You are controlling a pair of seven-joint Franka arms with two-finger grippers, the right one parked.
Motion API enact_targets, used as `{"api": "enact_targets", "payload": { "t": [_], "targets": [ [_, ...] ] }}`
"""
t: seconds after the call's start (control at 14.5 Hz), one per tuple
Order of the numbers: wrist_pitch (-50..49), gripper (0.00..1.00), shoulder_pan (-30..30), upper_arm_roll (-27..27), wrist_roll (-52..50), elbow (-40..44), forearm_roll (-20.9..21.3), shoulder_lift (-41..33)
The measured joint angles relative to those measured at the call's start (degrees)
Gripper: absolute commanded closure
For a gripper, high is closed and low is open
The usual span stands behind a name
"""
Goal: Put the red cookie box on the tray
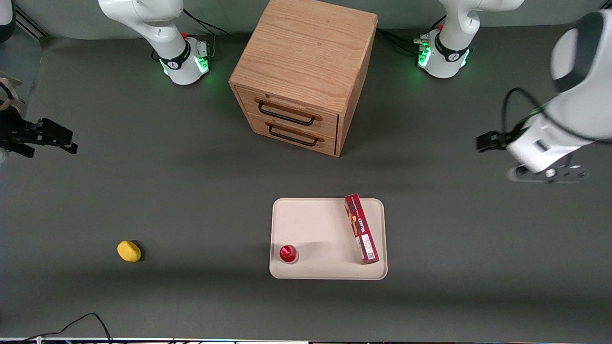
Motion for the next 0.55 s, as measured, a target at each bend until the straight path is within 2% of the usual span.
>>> {"api": "enact_targets", "payload": {
  "t": [0.28, 0.55],
  "targets": [
    [-1.35, 0.00, 0.08, 6.45, 10.13, -1.66, 1.02, -6.69],
    [-2.50, 0.00, -0.04, 7.80, 12.43, 1.67, 1.28, -7.30]
  ]
}}
